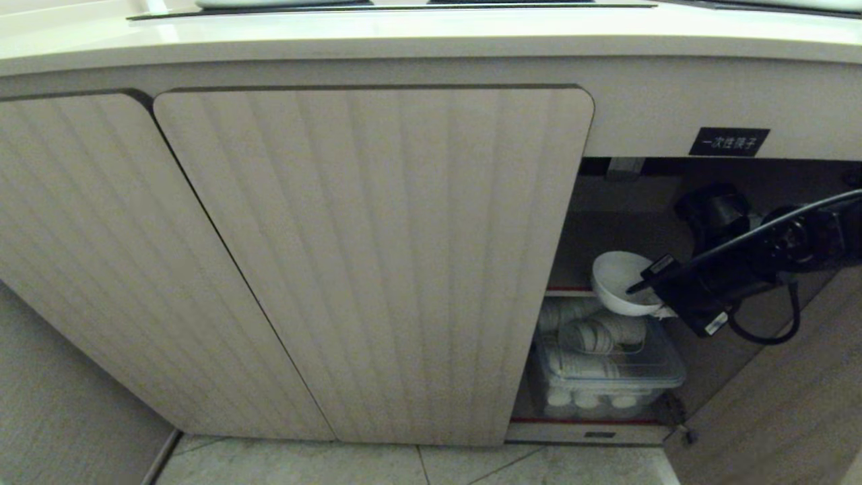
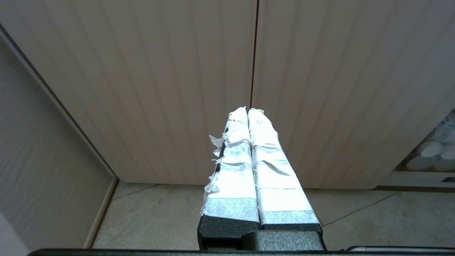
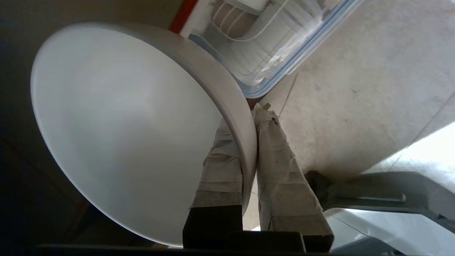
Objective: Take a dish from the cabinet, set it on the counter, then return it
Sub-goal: Put it back into the cabinet
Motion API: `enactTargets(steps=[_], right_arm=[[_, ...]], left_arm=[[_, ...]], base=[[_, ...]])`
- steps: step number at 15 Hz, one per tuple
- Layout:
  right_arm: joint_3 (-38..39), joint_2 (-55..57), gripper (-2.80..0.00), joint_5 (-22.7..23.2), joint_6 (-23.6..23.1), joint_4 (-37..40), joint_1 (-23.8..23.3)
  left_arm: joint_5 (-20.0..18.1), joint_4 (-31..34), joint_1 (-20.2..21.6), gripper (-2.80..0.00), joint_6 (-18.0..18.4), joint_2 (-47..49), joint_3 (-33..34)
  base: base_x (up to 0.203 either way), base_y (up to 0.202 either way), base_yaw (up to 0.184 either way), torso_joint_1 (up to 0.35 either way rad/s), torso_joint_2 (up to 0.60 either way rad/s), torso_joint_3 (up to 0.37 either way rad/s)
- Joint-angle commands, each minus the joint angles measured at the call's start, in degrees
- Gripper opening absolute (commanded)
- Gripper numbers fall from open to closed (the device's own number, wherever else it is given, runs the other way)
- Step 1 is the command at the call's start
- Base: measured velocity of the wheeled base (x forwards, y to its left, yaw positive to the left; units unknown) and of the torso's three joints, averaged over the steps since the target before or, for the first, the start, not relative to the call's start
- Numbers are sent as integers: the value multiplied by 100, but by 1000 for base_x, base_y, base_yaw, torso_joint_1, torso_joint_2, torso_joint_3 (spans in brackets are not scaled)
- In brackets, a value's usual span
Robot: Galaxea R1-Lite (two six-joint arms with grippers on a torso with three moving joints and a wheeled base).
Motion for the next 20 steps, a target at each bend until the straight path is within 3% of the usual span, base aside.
enactTargets(steps=[1,5,20], right_arm=[[-97,89,-280,8,26,17,-9],[-254,177,-280,17,-158,48,-44],[-1013,675,-280,0,-182,190,-193]], left_arm=[[0,0,0,-280,-5,0,-3],[0,-8,0,-280,-5,0,5],[0,0,0,-280,-5,0,5]], base=[[0,0,0,0,0,0],[0,0,0,0,0,0],[0,0,0,0,0,0]])
